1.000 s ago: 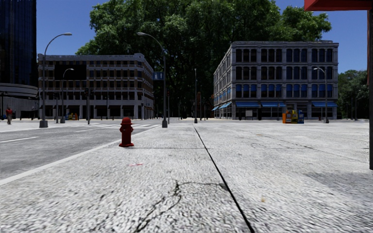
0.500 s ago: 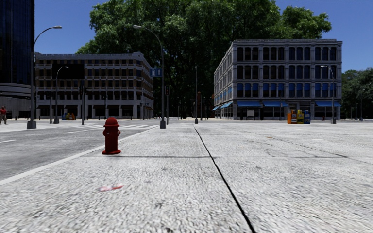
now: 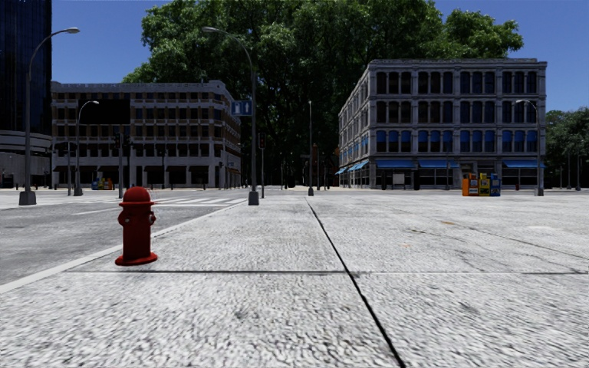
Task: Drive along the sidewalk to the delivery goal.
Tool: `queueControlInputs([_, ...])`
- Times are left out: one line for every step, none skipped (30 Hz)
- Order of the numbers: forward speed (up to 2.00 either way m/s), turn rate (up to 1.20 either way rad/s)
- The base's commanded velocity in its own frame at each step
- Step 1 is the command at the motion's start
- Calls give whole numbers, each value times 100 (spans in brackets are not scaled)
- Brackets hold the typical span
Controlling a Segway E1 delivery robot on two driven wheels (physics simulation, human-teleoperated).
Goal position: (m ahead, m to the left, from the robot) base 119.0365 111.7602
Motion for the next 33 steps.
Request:
queueControlInputs([200, 0])
queueControlInputs([200, 0])
queueControlInputs([200, 0])
queueControlInputs([200, 0])
queueControlInputs([200, 0])
queueControlInputs([200, 0])
queueControlInputs([200, 0])
queueControlInputs([200, 0])
queueControlInputs([200, 0])
queueControlInputs([200, 0])
queueControlInputs([200, 0])
queueControlInputs([200, 0])
queueControlInputs([200, 0])
queueControlInputs([200, 0])
queueControlInputs([200, 0])
queueControlInputs([200, 1])
queueControlInputs([200, 4])
queueControlInputs([200, 5])
queueControlInputs([200, 5])
queueControlInputs([200, 5])
queueControlInputs([200, 5])
queueControlInputs([200, 2])
queueControlInputs([200, 2])
queueControlInputs([200, 0])
queueControlInputs([200, 0])
queueControlInputs([200, 0])
queueControlInputs([200, 0])
queueControlInputs([200, 0])
queueControlInputs([200, 0])
queueControlInputs([200, 0])
queueControlInputs([200, 0])
queueControlInputs([200, 0])
queueControlInputs([200, 0])
